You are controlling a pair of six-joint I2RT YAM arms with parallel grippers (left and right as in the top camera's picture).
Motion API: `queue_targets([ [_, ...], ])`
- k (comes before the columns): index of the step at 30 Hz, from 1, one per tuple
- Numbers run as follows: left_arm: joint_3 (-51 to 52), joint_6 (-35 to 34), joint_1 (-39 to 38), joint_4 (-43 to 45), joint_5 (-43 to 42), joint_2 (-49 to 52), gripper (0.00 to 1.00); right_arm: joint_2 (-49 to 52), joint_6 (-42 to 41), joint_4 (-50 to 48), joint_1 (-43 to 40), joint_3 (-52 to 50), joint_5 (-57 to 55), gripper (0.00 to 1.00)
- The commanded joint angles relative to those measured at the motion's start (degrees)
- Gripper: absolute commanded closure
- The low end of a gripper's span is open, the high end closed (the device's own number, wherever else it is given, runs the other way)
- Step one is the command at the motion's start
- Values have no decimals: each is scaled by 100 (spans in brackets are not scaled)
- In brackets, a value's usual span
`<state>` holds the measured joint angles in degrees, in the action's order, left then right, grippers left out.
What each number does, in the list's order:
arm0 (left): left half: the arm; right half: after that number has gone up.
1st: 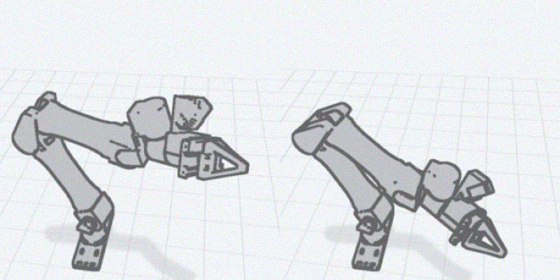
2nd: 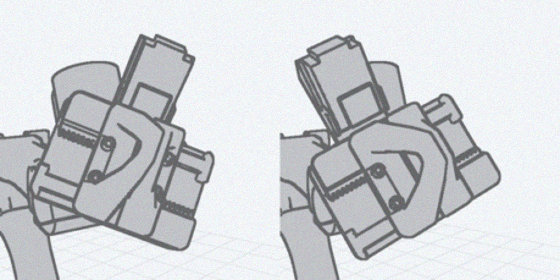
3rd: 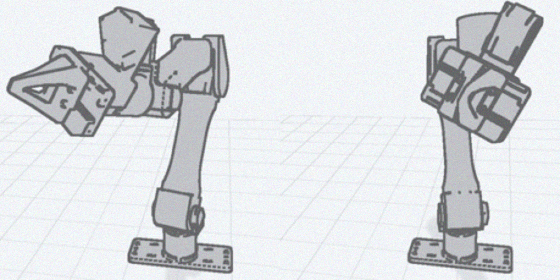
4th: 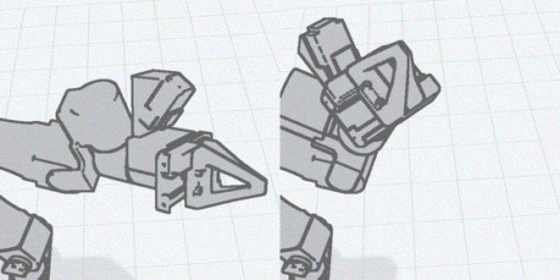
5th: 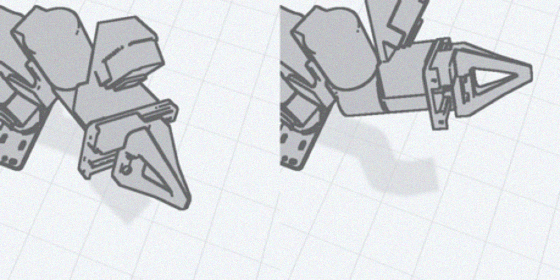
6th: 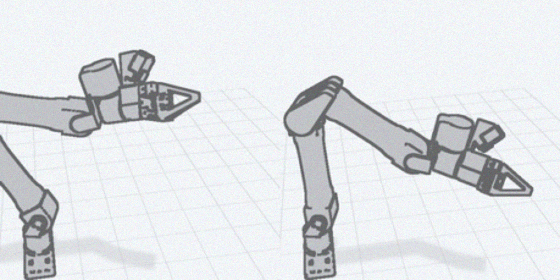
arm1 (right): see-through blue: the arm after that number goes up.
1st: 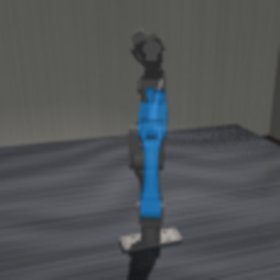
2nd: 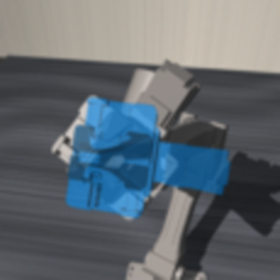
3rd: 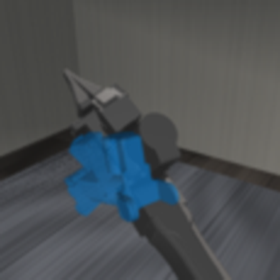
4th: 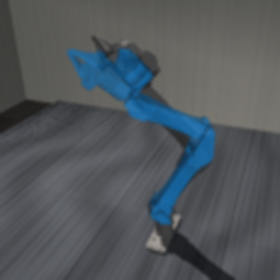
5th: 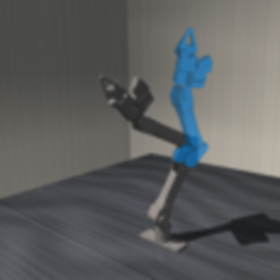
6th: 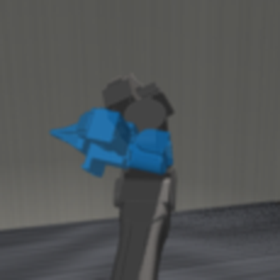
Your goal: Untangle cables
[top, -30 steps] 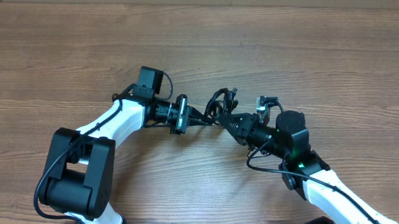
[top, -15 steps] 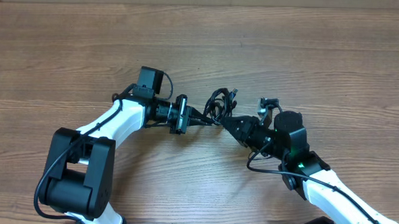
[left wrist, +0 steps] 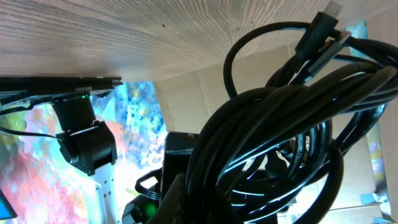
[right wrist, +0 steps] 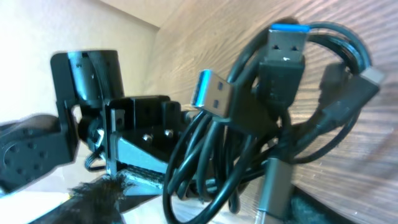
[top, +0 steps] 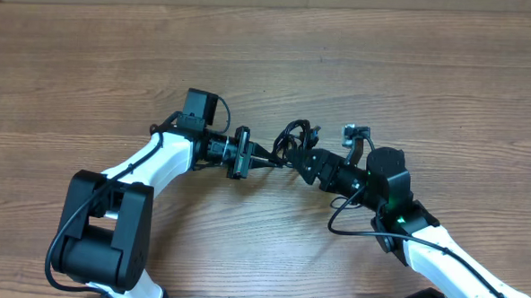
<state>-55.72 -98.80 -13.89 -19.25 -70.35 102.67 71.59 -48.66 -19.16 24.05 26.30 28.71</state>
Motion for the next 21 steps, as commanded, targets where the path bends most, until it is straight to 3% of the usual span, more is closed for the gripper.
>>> queue_targets([
  [1, -76, 133, -4, 7, -275, -81, 96, -4, 96, -48, 15, 35, 136, 13],
  [14, -76, 1154, 411, -24, -468, -81, 96, -4, 55, -46, 9, 35, 90, 0],
  [21, -76, 3497, 662, -20, -361, -81, 96, -4, 59, -48, 9, 35, 81, 0],
])
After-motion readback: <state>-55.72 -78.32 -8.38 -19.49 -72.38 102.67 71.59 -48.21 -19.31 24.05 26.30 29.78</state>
